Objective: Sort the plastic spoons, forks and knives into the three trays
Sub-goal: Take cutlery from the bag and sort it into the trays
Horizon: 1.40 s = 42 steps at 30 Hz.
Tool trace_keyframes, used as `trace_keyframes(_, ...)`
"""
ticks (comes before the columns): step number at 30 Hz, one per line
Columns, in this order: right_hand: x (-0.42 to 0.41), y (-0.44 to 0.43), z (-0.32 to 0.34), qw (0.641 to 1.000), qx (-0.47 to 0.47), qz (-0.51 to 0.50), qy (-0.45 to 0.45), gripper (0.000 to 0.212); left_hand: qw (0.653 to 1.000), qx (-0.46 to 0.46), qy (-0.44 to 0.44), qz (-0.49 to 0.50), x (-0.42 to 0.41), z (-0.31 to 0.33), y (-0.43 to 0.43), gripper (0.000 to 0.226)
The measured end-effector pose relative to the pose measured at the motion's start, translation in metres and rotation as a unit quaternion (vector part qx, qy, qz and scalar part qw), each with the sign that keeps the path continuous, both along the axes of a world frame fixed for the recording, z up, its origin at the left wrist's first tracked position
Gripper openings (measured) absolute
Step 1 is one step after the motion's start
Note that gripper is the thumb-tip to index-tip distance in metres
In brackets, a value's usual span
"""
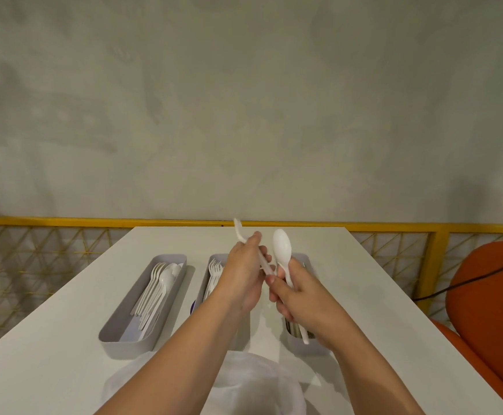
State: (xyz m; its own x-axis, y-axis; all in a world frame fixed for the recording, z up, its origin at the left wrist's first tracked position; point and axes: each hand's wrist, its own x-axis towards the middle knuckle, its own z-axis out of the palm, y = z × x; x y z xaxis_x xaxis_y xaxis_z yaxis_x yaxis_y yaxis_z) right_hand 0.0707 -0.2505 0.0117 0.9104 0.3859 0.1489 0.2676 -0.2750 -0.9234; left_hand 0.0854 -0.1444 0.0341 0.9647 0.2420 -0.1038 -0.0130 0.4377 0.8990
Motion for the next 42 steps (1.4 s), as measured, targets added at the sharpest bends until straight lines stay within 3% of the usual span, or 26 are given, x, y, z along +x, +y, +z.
trace_keyframes(3,0.002,-0.002,0.003,0.998,0.055,-0.022,0.008,0.013,0.988,0.102,-0.032,-0.11,-0.011,0.0,-0.001,0.023)
trace_keyframes(6,0.004,-0.005,0.004,0.997,0.076,-0.012,0.03,0.007,0.983,0.119,-0.054,-0.133,-0.011,-0.005,0.005,0.019)
trace_keyframes(11,0.007,-0.007,0.001,0.997,0.016,-0.042,0.058,0.014,0.99,0.119,-0.053,-0.051,0.003,-0.007,0.021,0.019)
trace_keyframes(13,0.009,-0.008,-0.002,0.996,-0.022,-0.056,0.062,0.021,0.984,0.174,-0.032,0.006,0.014,-0.012,0.034,0.022)
trace_keyframes(16,0.013,-0.01,-0.005,0.996,-0.044,-0.066,0.048,0.022,0.934,0.349,0.026,0.072,0.027,-0.024,0.055,0.027)
trace_keyframes(19,0.014,-0.009,-0.004,0.996,-0.029,-0.065,0.06,0.018,0.841,0.528,0.099,0.066,0.036,-0.04,0.065,0.021)
trace_keyframes(22,0.015,-0.007,-0.005,0.995,-0.006,-0.069,0.076,0.023,0.781,0.608,0.135,0.054,0.041,-0.06,0.068,0.015)
trace_keyframes(25,0.014,-0.006,-0.004,0.994,0.017,-0.071,0.081,0.026,0.735,0.658,0.156,0.056,0.044,-0.071,0.071,0.034)
trace_keyframes(29,0.012,-0.005,-0.001,0.992,0.063,-0.07,0.08,0.024,0.728,0.662,0.171,0.055,0.05,-0.077,0.069,0.037)
trace_keyframes(32,0.012,-0.006,-0.002,0.993,0.069,-0.071,0.063,0.022,0.705,0.686,0.175,0.038,0.05,-0.08,0.066,0.02)
trace_keyframes(35,0.012,-0.006,-0.002,0.992,0.089,-0.066,0.056,0.017,0.697,0.696,0.171,0.032,0.047,-0.084,0.065,0.024)
trace_keyframes(42,0.013,-0.007,-0.003,0.993,0.08,-0.067,0.046,0.016,0.725,0.675,0.125,0.064,0.043,-0.083,0.066,0.028)
